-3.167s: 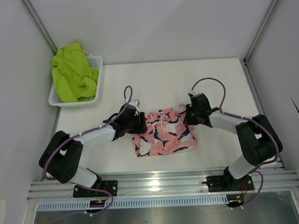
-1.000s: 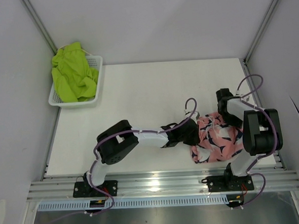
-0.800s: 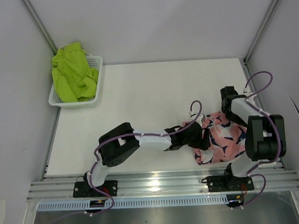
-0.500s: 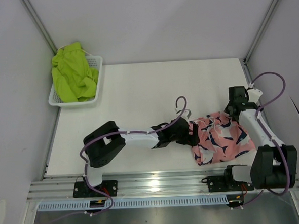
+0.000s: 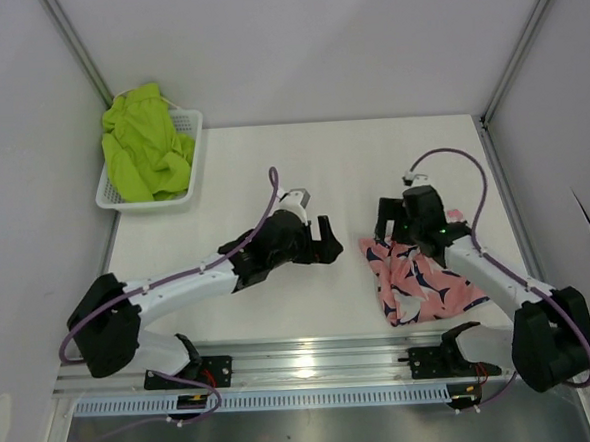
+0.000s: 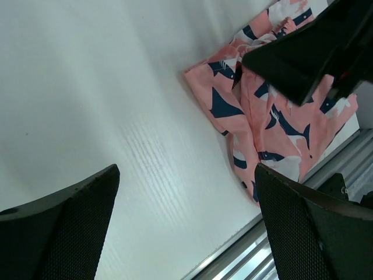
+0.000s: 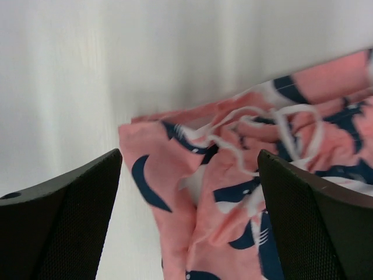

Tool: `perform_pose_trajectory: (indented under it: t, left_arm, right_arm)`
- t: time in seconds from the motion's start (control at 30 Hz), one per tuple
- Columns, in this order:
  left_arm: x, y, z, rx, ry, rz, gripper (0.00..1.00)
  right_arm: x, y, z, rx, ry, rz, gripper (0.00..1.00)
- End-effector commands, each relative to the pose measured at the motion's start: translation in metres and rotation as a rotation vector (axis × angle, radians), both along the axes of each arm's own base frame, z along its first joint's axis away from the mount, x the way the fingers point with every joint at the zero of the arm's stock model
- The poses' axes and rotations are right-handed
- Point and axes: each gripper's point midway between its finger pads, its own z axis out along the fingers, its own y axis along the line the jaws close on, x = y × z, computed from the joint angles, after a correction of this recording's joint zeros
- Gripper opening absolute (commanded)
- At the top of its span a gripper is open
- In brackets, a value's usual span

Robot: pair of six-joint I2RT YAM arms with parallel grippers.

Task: Fold and stack the shorts
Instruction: Neatly place the folded shorts to the corner

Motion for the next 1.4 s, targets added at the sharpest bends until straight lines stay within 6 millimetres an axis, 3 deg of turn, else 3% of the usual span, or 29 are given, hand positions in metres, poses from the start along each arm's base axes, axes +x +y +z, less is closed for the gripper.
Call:
perform_pose_trajectory:
  t: [0.0,0.07,0.23,0.5,0.77,1.07,1.2,1.37]
  left_arm:
    - [-0.002,0.031,0.000,0.069,-0.033,0.023,0.99]
    - [-0.003,0.040,0.008,0.059,-0.043,0.034,0.99]
    - [-0.004,0.062,0.003,0.067,-0.035,0.062,0.99]
    - [-0.005,0.076,-0.003,0.071,-0.033,0.075,0.99]
    - [-0.009,0.079,-0.008,0.077,-0.025,0.064,0.99]
    - [-0.011,0.080,-0.014,0.087,-0.016,0.053,0.99]
    - [-0.011,0.079,-0.015,0.089,-0.011,0.049,0.99]
    - [-0.006,0.083,-0.009,0.073,-0.011,0.049,0.99]
  right_arm:
    - [0.005,0.041,0.003,-0.063,-0.051,0.157,0.99]
    - [0.001,0.050,-0.008,-0.097,-0.024,0.184,1.00]
    - [-0.010,0.065,-0.030,-0.166,0.034,0.218,0.99]
    - [-0.011,0.046,-0.061,-0.371,0.192,0.139,1.00]
    - [-0.017,0.028,-0.079,-0.377,0.323,0.098,1.00]
    - [-0.024,-0.011,-0.079,-0.324,0.355,0.054,1.00]
    - [-0.020,-0.031,-0.077,-0.385,0.367,-0.019,1.00]
    - [-0.012,-0.027,-0.064,-0.369,0.306,-0.024,0.99]
